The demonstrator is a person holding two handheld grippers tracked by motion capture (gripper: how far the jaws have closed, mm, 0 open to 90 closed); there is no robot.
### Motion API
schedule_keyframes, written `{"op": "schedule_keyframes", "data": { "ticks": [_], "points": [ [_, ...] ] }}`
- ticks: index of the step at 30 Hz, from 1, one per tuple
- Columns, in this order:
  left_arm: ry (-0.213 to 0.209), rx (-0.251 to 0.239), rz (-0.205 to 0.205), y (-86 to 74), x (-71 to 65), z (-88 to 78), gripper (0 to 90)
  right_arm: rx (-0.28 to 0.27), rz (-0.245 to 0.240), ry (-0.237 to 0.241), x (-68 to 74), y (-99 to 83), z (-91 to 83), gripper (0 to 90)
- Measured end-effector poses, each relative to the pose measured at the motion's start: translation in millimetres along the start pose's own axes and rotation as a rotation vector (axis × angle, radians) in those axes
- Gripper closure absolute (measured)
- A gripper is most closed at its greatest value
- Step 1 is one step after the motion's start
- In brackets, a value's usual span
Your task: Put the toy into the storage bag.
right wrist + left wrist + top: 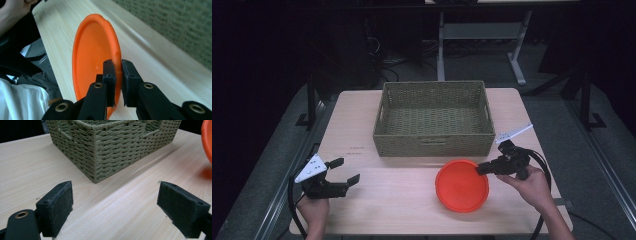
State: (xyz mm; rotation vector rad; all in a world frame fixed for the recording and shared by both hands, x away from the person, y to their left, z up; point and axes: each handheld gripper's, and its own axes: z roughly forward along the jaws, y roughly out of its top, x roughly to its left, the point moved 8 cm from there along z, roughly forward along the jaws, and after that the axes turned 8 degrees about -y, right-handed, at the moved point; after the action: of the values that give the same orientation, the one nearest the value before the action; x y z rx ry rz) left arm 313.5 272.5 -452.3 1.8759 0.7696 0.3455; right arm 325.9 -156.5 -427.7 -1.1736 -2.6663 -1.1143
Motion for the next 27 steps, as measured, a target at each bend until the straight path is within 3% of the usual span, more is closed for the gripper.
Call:
{"op": "schedule_keyframes", "data": {
  "ticks": [6,22,27],
  "points": [
    [-0.002,-0.001,0.003,0.4,-1.1,0.3,12.7,-0.022,-0.025,-0.021,7.3,23.7,-15.1,82.1],
    [0.0,0.0,0.011,0.3,-0.1,1.2,12.6,-0.058,-0.013,-0.034,12.3,76.7,-36.7,82.2],
    [-0.002,-0.001,0.009,0.2,0.7,1.2,12.6,-0.066,-0.011,-0.038,12.7,85.9,-40.3,82.2]
  ]
}}
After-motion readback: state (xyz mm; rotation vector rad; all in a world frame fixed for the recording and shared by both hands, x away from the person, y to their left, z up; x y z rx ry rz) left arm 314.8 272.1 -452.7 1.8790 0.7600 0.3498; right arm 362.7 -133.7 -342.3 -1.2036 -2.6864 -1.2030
